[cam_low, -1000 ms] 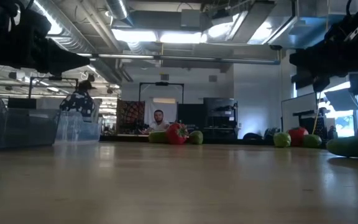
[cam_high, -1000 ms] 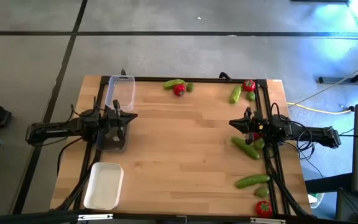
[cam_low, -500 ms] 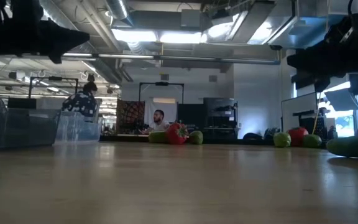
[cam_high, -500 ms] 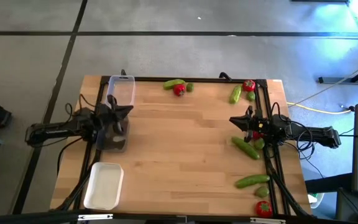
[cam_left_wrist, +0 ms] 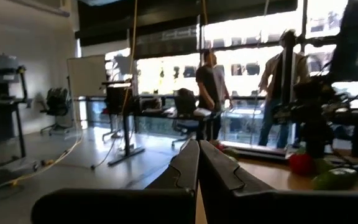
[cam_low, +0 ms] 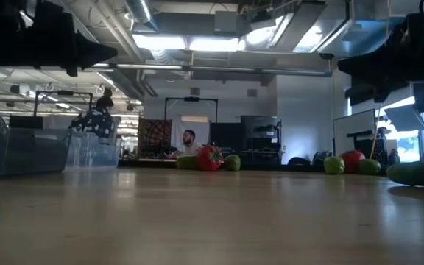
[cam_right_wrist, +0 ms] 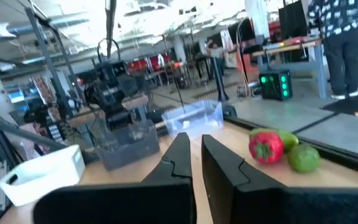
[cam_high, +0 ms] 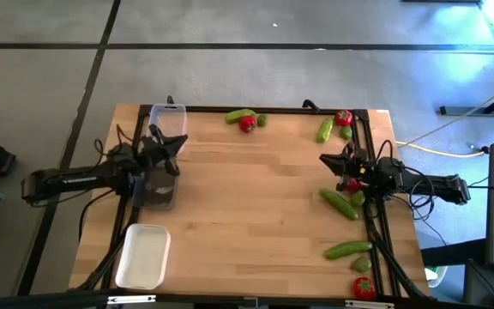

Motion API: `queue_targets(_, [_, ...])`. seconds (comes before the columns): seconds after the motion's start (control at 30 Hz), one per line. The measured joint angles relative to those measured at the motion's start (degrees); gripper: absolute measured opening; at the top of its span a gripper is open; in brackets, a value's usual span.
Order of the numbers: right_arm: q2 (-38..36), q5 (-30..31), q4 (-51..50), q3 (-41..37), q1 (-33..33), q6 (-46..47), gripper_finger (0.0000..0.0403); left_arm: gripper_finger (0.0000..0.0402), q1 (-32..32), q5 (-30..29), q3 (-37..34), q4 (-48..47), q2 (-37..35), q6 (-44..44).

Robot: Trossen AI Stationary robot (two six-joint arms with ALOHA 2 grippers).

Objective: Sort produce into baskets
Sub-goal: Put the top left tomato into the transparent bin

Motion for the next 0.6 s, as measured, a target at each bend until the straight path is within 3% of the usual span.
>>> queue_targets(0.17, [0.0,2.6,1.4,0.0,0.0,-4.9,0.0019,0.0005,2.9,-0.9,5.7,-0.4,9.9,-1.6])
queue_targets(0.3, [0.0,5.6,1.6,0.0,0.0,-9.1,0.0019,0.0005,4.5,-1.0,13.1,-0.4,20.6,2.2])
queue_targets(0.6, [0.0,5.5,1.7,0.0,0.0,-14.9,0.0019,0.0005,5.9,-0.9,31.6,-0.4,42.4,3.3])
